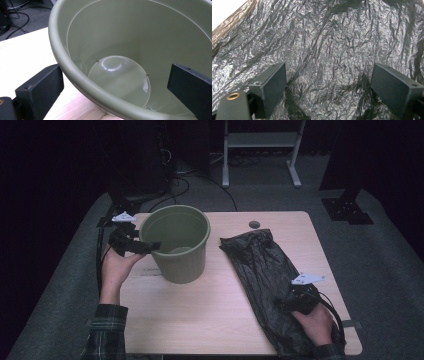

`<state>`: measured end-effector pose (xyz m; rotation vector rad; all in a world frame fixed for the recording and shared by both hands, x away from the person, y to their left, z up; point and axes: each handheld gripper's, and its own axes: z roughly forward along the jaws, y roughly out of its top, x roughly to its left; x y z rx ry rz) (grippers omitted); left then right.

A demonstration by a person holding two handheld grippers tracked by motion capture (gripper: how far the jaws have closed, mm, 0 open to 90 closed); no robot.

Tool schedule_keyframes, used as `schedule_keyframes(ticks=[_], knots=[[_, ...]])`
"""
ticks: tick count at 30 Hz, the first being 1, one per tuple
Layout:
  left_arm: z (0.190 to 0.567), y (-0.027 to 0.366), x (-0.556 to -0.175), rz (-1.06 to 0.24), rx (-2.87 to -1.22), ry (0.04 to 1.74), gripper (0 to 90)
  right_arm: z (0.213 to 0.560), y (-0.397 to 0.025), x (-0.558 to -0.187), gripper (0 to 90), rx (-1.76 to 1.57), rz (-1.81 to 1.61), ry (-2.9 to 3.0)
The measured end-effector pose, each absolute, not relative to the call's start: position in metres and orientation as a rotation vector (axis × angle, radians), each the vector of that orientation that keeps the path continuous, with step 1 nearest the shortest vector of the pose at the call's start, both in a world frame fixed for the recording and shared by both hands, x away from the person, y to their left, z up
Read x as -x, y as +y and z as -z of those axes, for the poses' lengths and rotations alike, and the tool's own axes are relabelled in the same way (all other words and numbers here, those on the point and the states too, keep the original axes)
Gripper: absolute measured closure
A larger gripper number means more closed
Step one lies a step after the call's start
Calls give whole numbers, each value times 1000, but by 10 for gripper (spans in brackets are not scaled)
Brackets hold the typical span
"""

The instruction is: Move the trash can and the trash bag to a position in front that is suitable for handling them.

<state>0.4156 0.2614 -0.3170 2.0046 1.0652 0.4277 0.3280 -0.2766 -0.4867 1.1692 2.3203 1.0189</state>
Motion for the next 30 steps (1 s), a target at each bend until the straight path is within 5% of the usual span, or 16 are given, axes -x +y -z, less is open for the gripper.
schedule_keyframes(ticks=[30], knots=[[327,203,-368,-345,-2031,905,0,487,-277,-328,124,-1169,-1018,2320]])
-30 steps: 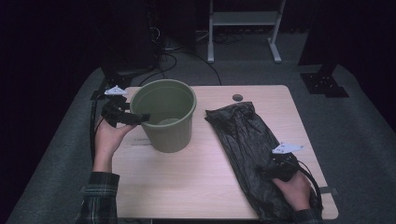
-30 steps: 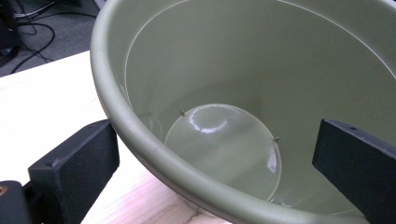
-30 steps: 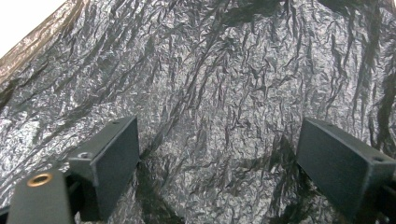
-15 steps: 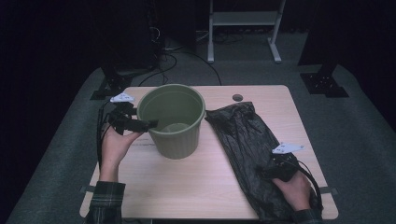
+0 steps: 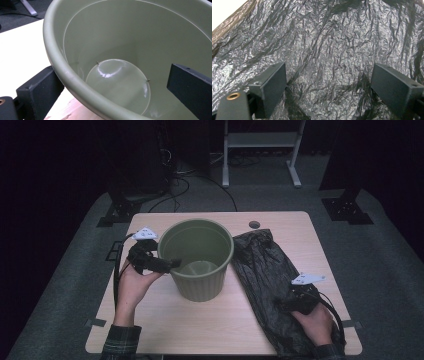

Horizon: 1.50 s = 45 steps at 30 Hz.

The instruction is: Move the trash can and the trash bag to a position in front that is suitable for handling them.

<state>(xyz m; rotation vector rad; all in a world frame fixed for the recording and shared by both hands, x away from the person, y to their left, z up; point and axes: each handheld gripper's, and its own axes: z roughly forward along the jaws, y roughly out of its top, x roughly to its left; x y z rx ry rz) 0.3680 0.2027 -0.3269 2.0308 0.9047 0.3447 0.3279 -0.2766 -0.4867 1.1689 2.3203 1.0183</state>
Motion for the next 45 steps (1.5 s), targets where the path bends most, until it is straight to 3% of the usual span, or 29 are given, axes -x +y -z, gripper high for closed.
schedule_keyframes(ticks=[27,45], knots=[[330,160,-324,-297,-2034,828,7,487,-277,-328,124,-1170,-1016,2320],[303,182,-322,-369,-1992,821,6,487,-277,-328,123,-1168,-1017,2320]])
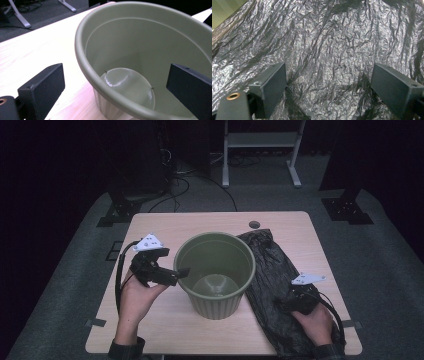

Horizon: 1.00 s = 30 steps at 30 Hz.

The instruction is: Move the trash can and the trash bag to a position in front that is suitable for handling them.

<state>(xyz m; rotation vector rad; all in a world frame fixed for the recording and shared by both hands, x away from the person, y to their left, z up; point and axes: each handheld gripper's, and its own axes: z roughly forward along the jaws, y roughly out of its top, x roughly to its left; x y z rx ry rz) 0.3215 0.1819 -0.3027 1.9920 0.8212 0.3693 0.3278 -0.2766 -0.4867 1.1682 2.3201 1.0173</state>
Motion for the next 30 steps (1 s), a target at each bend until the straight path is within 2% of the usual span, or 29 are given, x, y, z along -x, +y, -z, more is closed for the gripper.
schedule_keyframes(ticks=[16,30], knots=[[304,212,-295,-406,-1975,846,6,487,-277,-328,123,-1169,-1017,2320],[336,226,-280,-392,-1993,850,6,487,-277,-328,123,-1167,-1017,2321]])
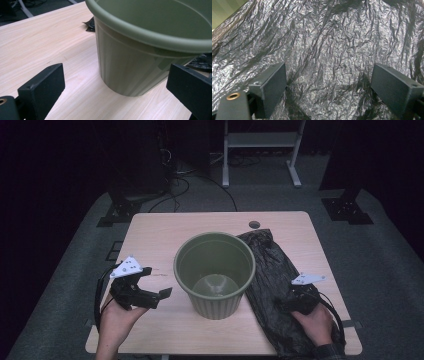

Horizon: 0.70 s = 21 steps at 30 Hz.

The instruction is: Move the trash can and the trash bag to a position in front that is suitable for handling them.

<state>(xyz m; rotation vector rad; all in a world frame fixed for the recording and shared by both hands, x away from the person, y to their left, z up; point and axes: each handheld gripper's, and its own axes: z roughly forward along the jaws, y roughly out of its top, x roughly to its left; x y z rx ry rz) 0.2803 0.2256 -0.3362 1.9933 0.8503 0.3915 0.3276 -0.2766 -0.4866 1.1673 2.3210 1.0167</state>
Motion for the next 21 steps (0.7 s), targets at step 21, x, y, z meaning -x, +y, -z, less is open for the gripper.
schedule_keyframes(ticks=[21], knots=[[405,230,-294,-426,-2008,887,6,487,-277,-328,123,-1167,-1017,2321]])
